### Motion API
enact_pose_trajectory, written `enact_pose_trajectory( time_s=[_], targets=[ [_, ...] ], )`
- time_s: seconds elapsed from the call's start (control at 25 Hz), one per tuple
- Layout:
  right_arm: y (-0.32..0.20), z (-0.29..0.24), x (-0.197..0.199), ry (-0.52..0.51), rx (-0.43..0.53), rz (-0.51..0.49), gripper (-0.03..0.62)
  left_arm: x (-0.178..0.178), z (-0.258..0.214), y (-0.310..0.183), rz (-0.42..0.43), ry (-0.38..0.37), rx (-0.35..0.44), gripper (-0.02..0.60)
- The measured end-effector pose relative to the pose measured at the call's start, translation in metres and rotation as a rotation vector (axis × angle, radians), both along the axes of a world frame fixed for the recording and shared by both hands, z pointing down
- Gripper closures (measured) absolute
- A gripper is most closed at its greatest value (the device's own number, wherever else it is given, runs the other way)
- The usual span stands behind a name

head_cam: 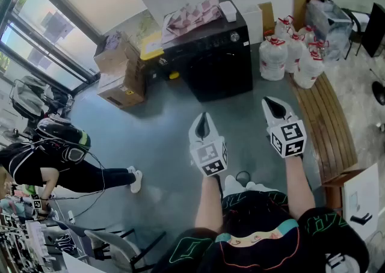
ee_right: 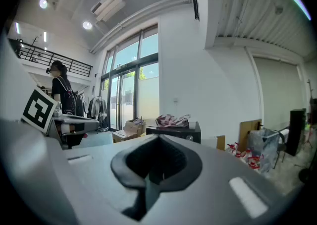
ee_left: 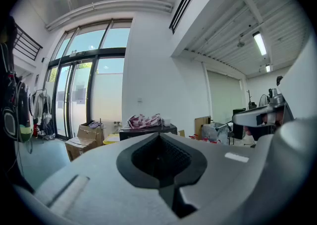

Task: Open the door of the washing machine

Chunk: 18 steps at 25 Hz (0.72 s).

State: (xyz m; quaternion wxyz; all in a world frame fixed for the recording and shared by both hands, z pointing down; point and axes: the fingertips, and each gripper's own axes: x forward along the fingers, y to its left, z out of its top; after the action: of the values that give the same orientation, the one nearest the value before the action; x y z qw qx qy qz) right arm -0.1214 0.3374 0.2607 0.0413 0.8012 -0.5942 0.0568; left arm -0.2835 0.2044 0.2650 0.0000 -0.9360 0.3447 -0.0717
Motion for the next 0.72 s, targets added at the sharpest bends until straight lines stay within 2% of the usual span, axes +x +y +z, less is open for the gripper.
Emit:
enact_pose_trajectory(
  time_s=[0.16,0.72],
  targets=[
    [0.000,-0.006,0.006,-0.016,0.034,0.005,0.591,0.005,-0.007,0.005,0.002,-0.004,0.011,0.571],
    [-0.030,0.004,0.027,-0.049,0.021,-0.001,0.591,0.015,-0.003,-0.028,-0.018,-0.024,0.008,0.571]
  ],
)
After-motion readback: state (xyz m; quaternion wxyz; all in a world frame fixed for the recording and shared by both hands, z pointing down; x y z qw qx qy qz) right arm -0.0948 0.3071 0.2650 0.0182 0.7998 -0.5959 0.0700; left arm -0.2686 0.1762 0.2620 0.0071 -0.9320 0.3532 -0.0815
